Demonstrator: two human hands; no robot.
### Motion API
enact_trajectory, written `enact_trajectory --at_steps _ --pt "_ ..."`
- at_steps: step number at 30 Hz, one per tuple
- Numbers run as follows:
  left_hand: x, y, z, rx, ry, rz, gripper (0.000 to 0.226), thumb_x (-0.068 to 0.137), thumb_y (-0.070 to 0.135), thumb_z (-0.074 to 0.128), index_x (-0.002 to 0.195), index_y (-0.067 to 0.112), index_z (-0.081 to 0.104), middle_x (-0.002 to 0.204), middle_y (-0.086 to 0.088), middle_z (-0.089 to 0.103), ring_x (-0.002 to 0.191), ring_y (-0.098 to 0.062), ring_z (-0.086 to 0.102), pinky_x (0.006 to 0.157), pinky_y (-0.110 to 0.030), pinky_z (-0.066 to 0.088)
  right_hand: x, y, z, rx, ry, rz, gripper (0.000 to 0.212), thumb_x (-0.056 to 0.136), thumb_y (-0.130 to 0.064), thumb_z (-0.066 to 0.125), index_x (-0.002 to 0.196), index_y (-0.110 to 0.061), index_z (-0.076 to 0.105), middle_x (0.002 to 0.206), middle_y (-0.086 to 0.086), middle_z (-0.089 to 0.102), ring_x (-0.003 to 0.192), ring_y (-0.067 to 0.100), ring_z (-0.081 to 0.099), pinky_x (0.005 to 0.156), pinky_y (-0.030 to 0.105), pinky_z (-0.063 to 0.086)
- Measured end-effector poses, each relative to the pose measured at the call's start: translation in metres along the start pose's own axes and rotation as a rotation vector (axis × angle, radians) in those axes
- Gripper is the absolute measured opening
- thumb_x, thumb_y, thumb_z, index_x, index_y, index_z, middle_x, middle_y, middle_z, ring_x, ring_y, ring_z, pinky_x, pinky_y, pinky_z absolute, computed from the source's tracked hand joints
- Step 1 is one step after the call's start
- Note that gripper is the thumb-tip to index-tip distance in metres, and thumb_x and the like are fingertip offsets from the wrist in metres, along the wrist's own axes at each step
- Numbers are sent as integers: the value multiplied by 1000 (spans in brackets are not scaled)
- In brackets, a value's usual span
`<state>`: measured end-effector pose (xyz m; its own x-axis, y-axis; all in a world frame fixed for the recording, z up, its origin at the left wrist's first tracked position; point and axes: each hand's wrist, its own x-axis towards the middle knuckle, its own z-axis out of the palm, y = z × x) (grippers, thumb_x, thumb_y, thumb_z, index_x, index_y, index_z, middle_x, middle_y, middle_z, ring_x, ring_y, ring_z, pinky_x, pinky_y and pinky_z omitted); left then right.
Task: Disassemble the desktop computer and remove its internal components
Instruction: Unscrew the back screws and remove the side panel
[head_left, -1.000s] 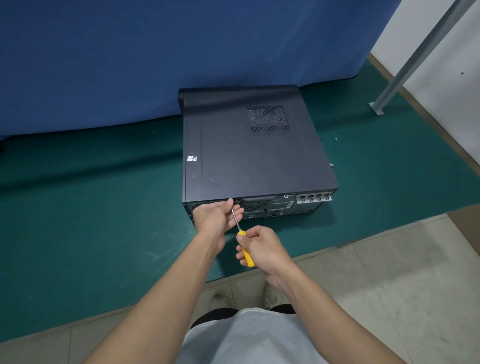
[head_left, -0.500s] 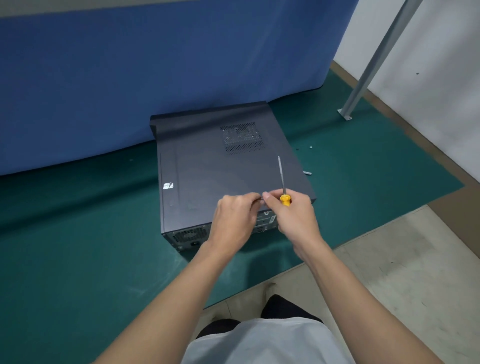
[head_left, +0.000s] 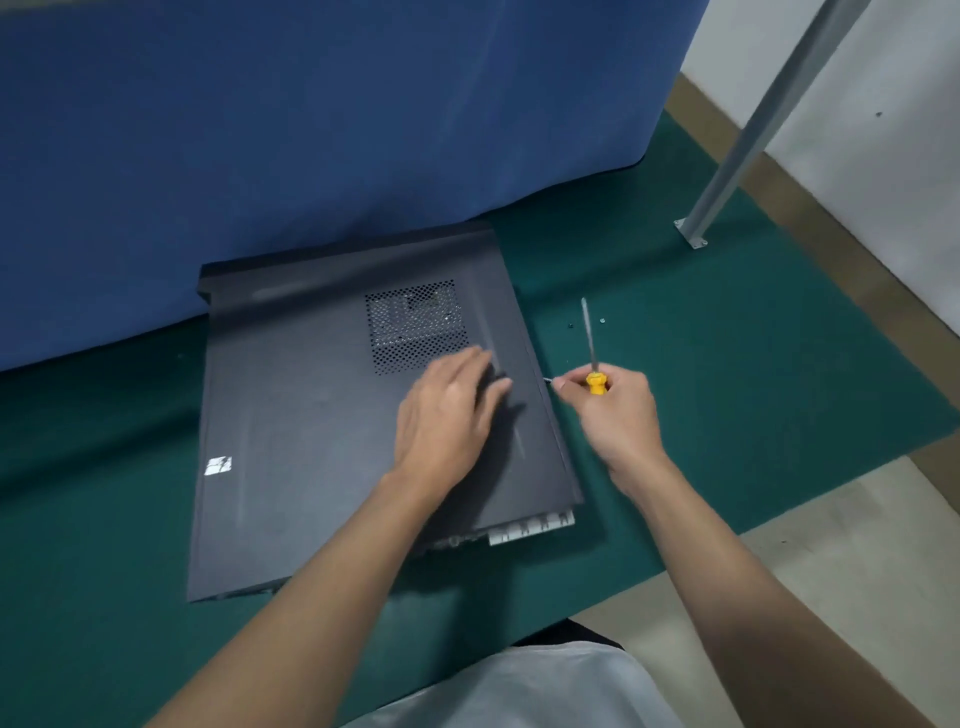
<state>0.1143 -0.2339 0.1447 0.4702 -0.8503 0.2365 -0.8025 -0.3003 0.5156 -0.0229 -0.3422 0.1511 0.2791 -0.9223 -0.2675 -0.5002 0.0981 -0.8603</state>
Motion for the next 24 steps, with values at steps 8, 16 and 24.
enact_trajectory --at_steps 8,16,24 --pt "41 -38 35 340 -60 -357 65 99 57 22 151 18 28 161 -6 18 148 -20 11 118 -39 7 164 54 5 -598 29 -41 16 89 -25 59 76 -16 61 85 15 63 81 38 56 70 37 47" --pt "42 -36 33 347 -82 -411 65 97 58 27 150 21 30 160 -1 20 148 -15 12 117 -34 5 231 69 42 -832 61 -82 13 89 -13 54 92 -6 64 96 20 61 87 42 60 68 39 42" --pt "42 -34 31 347 -93 -421 65 97 58 30 150 21 32 160 0 22 147 -15 13 117 -34 6 234 73 42 -811 -7 -77 18 90 -17 54 105 -6 57 101 22 62 92 45 58 72 43 44"
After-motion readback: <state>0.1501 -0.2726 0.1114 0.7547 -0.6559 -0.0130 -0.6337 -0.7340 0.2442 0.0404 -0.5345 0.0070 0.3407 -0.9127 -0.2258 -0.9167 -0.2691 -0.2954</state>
